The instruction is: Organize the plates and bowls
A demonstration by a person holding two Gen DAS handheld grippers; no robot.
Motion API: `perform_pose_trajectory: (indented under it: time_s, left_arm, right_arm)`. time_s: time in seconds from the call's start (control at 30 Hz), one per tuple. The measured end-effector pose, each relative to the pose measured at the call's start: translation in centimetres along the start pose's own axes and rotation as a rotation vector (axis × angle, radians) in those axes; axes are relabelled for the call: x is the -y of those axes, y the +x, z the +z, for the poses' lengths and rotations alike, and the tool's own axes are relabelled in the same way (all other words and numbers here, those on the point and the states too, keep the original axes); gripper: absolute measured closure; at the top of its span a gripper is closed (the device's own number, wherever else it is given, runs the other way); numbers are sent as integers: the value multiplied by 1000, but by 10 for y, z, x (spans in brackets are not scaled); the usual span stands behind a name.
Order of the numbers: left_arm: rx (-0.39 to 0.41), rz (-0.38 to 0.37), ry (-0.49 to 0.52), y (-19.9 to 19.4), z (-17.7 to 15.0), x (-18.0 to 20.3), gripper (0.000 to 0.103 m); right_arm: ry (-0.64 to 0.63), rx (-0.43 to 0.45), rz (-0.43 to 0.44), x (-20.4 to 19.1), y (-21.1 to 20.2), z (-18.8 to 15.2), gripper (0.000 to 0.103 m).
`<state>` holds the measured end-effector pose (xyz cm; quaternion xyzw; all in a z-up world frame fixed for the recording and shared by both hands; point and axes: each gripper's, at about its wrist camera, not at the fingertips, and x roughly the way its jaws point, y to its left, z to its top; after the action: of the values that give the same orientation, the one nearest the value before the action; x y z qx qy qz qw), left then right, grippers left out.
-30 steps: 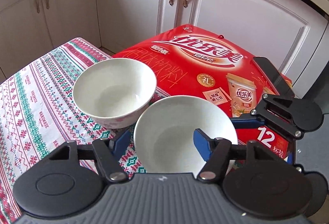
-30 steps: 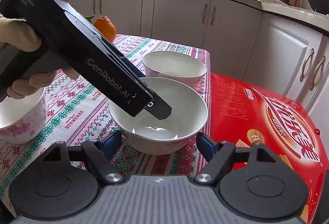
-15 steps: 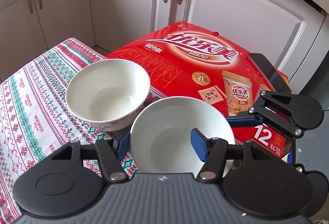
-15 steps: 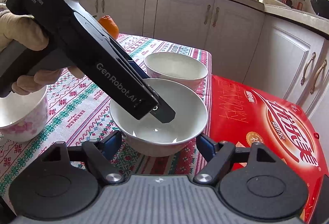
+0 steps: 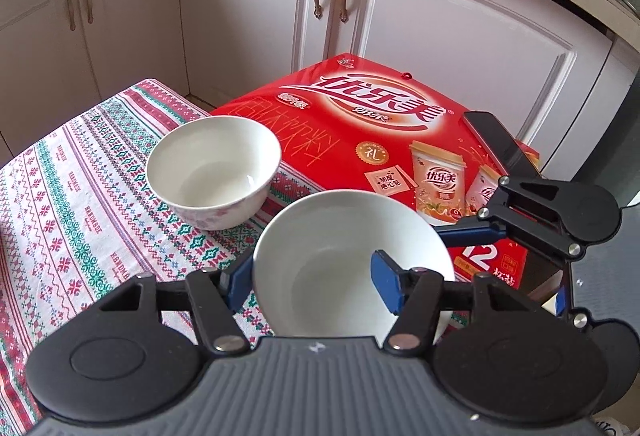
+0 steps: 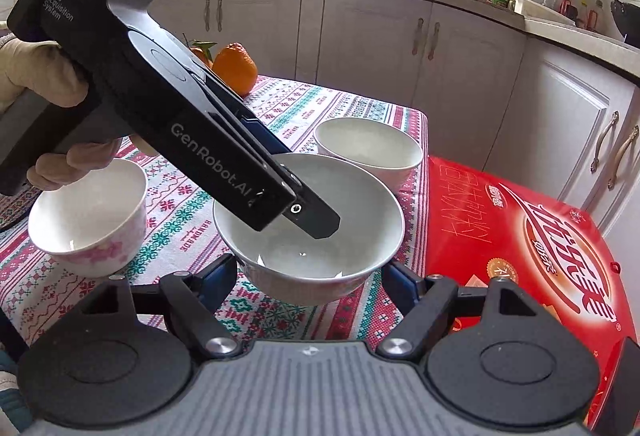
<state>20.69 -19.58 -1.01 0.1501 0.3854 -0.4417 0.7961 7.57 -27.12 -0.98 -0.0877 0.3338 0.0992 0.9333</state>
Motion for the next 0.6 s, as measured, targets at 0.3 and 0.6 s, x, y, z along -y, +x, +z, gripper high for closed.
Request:
perform_pose_trajectory:
  time_s: [0.3,0.6]
  left_arm:
    - [34,26,-37,-39,-22,5,42]
    - [73,76,-72,-84,-46,-1,42]
  right_arm:
    - [-42,20,35,-30,-25,6,20]
    - [-113,58,87,-65,-45,19,20]
